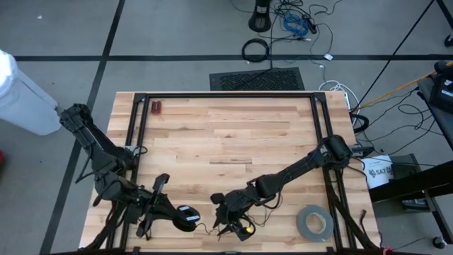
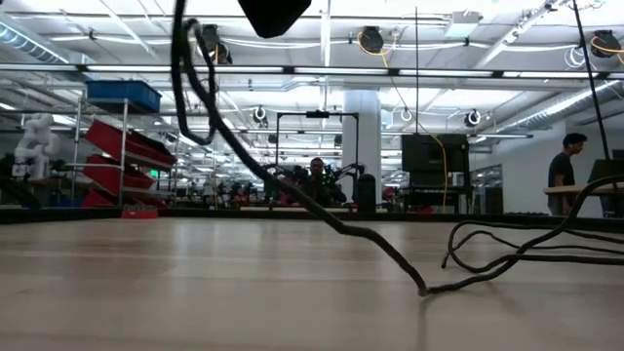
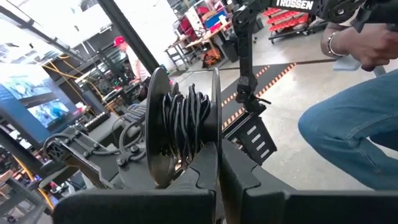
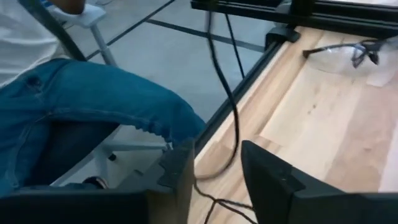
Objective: Coil cords
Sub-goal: Coil the black wire on the spool
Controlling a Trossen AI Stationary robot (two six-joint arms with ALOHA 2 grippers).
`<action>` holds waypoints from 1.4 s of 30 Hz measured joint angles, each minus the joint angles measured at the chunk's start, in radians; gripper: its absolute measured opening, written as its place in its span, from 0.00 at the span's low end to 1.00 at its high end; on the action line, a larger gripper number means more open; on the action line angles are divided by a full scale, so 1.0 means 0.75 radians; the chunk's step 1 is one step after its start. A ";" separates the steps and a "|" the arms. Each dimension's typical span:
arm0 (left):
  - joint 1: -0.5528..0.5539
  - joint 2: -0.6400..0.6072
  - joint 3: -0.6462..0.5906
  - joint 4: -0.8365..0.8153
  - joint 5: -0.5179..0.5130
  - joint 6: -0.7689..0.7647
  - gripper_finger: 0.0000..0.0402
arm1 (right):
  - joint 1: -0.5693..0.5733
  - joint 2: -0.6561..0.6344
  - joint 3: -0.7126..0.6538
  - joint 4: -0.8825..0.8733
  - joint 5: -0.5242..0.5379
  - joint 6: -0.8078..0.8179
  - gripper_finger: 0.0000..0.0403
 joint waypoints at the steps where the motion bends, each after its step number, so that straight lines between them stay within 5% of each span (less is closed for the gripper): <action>1: 0.000 0.000 0.000 0.000 0.000 0.000 0.01 | 0.000 -0.001 0.000 0.000 -0.014 -0.010 0.27; 15: 0.000 0.000 0.000 0.000 0.000 -0.047 0.01 | -0.008 -0.002 0.000 0.009 -0.022 0.038 0.00; 26: 0.014 0.010 -0.001 0.008 0.004 0.005 0.01 | -0.004 -0.004 0.000 0.013 -0.022 0.054 0.20; 32: 0.148 0.010 -0.001 0.139 0.320 0.079 0.01 | -0.034 -0.079 0.000 -0.244 0.012 -0.035 0.29; 42: 0.457 0.051 -0.001 0.158 0.578 -0.051 0.01 | -0.029 -0.435 0.000 -0.890 0.325 -0.080 0.31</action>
